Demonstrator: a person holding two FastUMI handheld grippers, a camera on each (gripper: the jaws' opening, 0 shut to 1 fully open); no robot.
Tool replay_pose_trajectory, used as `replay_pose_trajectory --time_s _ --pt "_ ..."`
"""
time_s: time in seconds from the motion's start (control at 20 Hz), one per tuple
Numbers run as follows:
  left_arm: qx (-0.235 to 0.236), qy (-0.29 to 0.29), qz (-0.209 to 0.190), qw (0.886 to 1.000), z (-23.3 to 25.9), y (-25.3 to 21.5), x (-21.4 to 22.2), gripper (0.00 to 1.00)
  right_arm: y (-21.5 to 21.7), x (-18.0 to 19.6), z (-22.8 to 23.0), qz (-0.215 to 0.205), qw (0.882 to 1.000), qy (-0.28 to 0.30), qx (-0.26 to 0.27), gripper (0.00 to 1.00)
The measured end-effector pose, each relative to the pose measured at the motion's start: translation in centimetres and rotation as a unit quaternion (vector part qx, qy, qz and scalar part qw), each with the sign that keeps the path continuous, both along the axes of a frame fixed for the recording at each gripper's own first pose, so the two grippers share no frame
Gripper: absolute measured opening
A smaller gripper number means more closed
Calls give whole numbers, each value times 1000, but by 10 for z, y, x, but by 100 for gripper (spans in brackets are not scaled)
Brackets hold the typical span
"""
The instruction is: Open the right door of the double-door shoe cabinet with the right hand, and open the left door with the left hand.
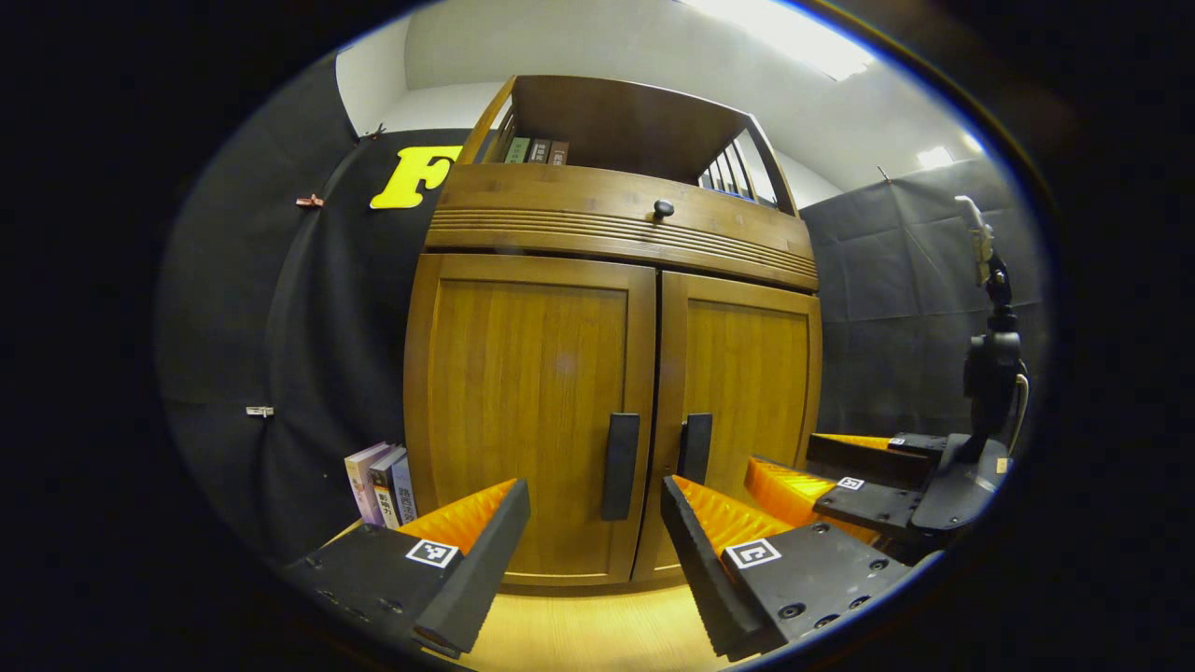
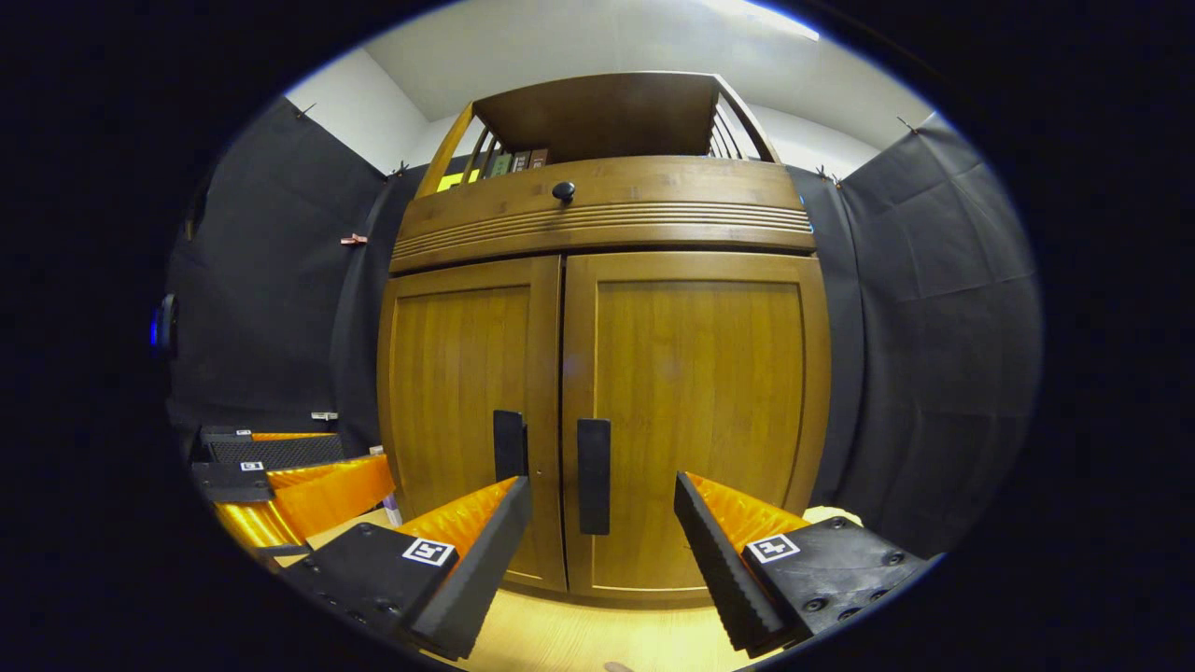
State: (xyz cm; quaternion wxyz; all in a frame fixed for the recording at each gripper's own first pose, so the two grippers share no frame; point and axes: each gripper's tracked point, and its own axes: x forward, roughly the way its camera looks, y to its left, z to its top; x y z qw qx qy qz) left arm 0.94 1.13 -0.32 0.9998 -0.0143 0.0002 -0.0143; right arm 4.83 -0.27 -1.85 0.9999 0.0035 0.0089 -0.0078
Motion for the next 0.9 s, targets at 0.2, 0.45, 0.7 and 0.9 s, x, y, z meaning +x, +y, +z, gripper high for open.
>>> replay_pose_trajectory --time_s 0.2,0.45,0.7,0.9 --pt "-2 -1 -4 1000 -3 6 -4 84 4 26 -1 -2 1000 -12 -2 97" --pt "-3 -6 -3 1000 -4 16 -11 88 -10 67 -24 -39 999 -10 -19 95" --pt "-6 -14 -7 1000 1 27 -17 84 -8 99 -43 -37 999 0 -7 88" --pt "-7 -7 -9 1000 -2 31 -16 88 -10 108 -44 -49 999 -8 -5 63"
